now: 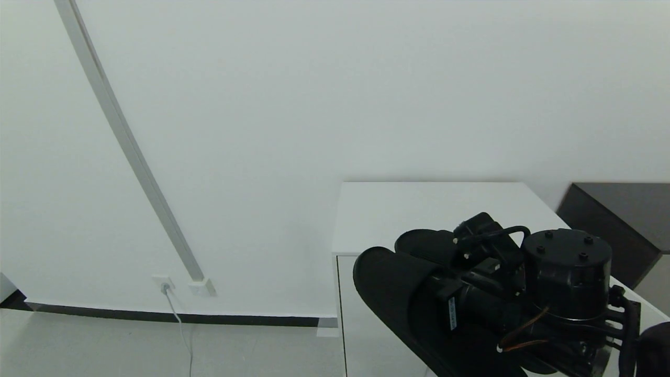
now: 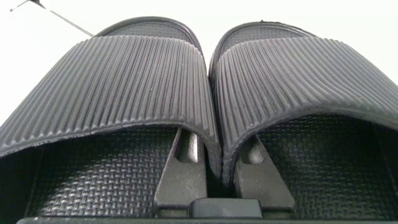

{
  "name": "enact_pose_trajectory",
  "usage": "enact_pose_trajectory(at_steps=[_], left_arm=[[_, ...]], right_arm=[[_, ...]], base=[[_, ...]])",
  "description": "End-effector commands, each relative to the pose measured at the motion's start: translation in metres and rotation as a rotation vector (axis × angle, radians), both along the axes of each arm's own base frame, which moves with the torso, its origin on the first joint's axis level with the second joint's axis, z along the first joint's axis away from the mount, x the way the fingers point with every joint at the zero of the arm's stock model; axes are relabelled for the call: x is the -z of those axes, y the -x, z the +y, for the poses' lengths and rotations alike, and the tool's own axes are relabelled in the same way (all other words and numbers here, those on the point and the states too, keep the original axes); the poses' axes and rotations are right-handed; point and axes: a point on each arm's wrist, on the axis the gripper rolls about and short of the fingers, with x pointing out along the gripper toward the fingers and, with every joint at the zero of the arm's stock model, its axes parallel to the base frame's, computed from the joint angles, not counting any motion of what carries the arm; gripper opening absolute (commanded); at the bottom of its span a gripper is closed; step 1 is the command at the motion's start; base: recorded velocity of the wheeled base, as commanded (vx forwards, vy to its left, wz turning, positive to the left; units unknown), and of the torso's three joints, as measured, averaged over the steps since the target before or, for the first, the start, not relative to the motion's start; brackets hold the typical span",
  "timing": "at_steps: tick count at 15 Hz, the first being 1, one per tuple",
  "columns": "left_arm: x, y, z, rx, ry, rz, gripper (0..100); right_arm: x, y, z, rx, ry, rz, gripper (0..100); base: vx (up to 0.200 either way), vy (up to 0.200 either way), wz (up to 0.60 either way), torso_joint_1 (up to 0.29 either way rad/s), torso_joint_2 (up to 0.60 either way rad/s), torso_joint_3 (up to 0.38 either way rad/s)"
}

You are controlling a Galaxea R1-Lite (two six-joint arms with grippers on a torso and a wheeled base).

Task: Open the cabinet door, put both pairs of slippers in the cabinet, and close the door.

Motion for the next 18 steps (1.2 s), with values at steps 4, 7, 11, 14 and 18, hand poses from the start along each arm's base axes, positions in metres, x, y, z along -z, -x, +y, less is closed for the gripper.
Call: enact_pose_trajectory(at_steps=[4, 7, 11, 14, 18], left_arm=[[0.0000, -0.0001, 0.0000, 0.000, 0.000, 0.001, 0], [0.0000, -0.0001, 0.0000, 0.000, 0.000, 0.001, 0], [0.0000, -0.0001, 0.0000, 0.000, 0.000, 0.001, 0], [0.0000, -0.0001, 0.0000, 0.000, 0.000, 0.001, 0], [0.0000, -0.0001, 0.0000, 0.000, 0.000, 0.001, 0]], right_arm=[[0.0040, -0.0016, 0.0019, 0.001, 0.009, 0.009, 0], [0.0040, -0.0016, 0.0019, 0.002, 0.010, 0.008, 0], [0.0044, -0.0018, 0.0021, 0.002, 0.011, 0.009, 0], [0.0040, -0.0016, 0.0019, 0.002, 0.011, 0.007, 0], [0.0050, -0.0015, 0.0018, 0.002, 0.012, 0.010, 0]], base=[[0.000, 0.000, 0.00, 0.000, 0.00, 0.000], [0.000, 0.000, 0.00, 0.000, 0.00, 0.000], [0.000, -0.050, 0.00, 0.001, 0.00, 0.002], [0.000, -0.200, 0.00, -0.004, 0.00, 0.004], [0.000, -0.200, 0.00, 0.007, 0.00, 0.004]])
